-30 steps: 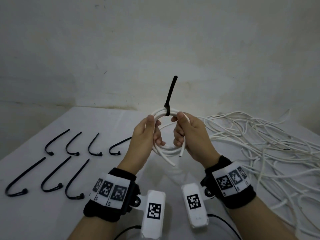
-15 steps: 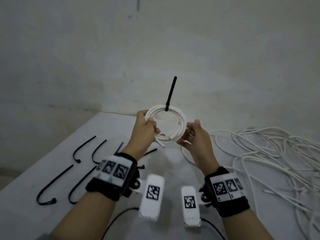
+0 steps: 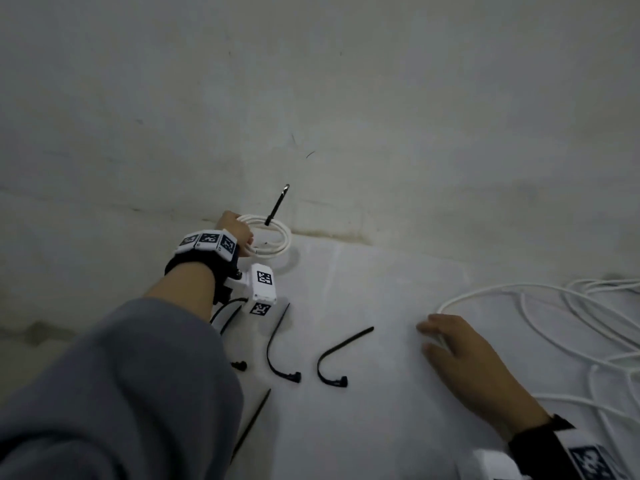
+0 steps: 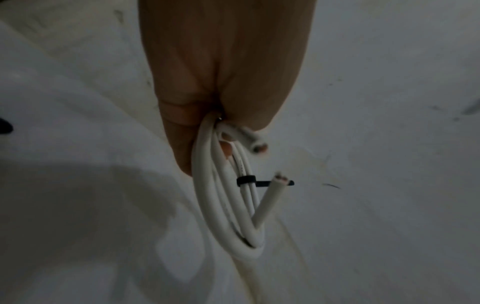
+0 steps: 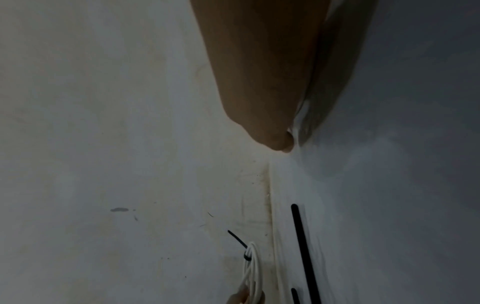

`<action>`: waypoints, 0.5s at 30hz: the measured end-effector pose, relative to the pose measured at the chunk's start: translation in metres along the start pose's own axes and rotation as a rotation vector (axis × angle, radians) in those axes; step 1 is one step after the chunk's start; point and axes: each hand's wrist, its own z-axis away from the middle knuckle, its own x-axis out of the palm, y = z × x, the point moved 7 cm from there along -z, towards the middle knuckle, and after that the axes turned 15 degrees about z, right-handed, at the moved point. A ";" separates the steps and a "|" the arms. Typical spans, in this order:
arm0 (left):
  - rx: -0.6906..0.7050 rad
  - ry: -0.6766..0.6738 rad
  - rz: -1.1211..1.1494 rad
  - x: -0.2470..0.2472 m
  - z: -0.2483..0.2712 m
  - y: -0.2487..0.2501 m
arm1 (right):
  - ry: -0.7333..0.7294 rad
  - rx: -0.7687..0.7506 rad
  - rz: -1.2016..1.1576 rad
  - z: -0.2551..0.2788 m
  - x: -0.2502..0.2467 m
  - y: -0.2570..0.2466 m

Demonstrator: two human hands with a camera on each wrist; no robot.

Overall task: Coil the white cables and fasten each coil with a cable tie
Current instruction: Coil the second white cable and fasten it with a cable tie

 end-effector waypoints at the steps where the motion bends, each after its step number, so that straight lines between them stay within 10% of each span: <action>1: -0.012 -0.005 -0.028 -0.002 -0.009 -0.007 | -0.017 0.009 0.005 0.000 0.001 0.000; 15: 0.002 -0.061 -0.193 -0.012 -0.064 -0.036 | 0.013 -0.019 -0.022 -0.002 -0.002 -0.006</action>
